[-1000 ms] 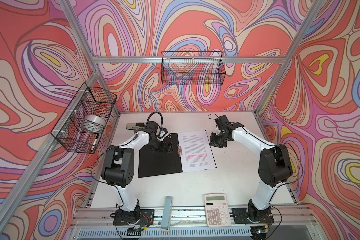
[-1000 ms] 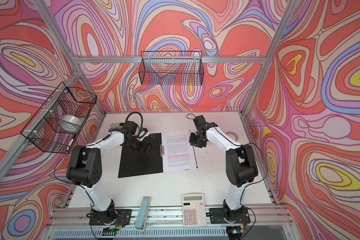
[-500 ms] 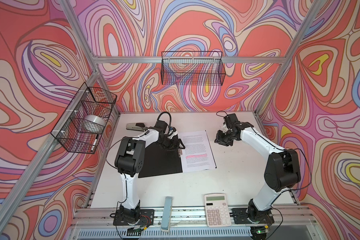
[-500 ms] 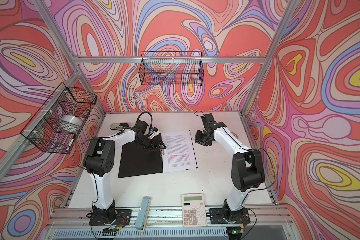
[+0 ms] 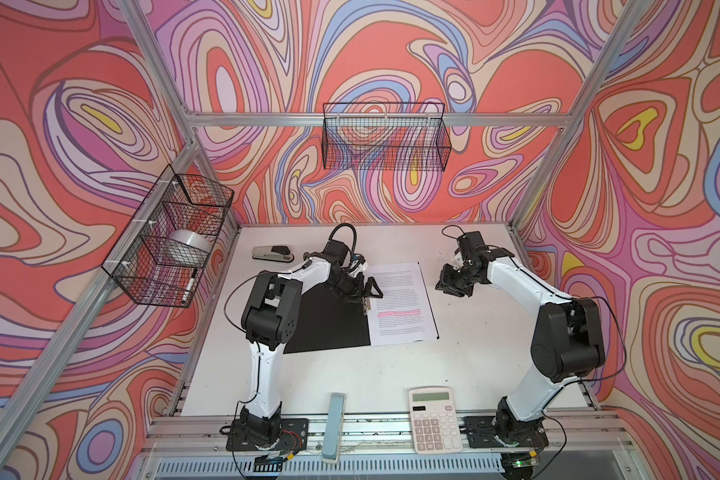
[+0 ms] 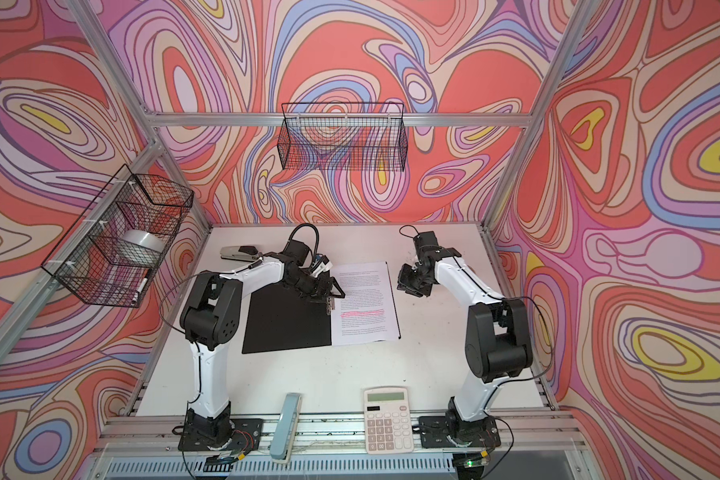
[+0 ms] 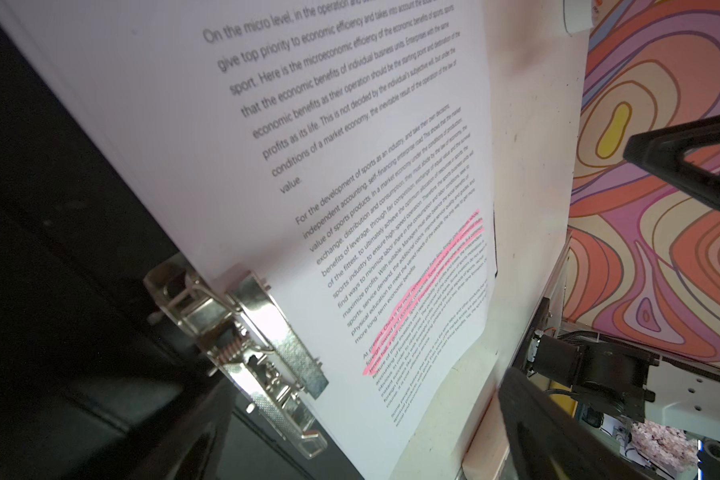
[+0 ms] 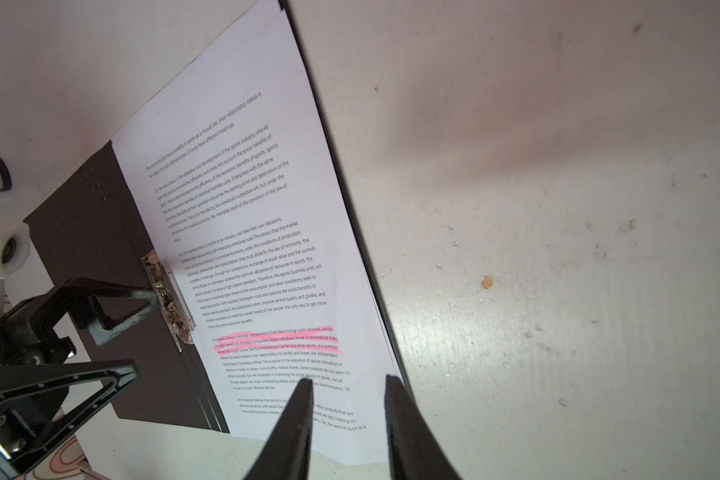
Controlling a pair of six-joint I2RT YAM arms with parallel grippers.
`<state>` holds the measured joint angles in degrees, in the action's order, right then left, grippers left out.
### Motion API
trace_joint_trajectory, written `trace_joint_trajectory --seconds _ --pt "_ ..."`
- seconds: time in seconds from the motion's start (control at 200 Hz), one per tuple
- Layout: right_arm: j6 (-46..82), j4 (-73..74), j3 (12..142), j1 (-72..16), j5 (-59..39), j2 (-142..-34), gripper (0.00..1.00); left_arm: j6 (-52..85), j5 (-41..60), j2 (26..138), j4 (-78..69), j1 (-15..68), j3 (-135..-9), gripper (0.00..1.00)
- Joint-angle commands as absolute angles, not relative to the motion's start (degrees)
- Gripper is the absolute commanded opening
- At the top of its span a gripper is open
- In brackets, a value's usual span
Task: Put the files into the folder
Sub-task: 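Open the right gripper and lift it off the clip while the left gripper rises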
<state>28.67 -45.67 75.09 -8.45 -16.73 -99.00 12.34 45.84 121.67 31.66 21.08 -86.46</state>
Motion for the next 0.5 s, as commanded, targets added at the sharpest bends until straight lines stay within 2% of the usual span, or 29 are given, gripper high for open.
trace_joint_trajectory --seconds 0.0,0.205,0.381,0.496 --pt "28.04 -45.19 73.32 -6.16 -17.7 -97.36 0.37 13.88 46.26 124.21 32.13 23.86 -89.91 1.0" --pt "26.64 -43.7 70.63 -1.75 -21.99 -99.13 0.41 14.19 44.44 124.37 37.73 25.05 -94.24 1.0" --pt "24.63 -44.52 70.86 -0.65 -21.89 -100.92 0.41 9.39 39.45 115.08 44.93 22.09 -91.47 1.0" --pt "24.15 -44.07 70.71 -0.49 -20.87 -102.59 0.44 7.6 29.13 110.9 50.82 19.01 -91.14 1.0"
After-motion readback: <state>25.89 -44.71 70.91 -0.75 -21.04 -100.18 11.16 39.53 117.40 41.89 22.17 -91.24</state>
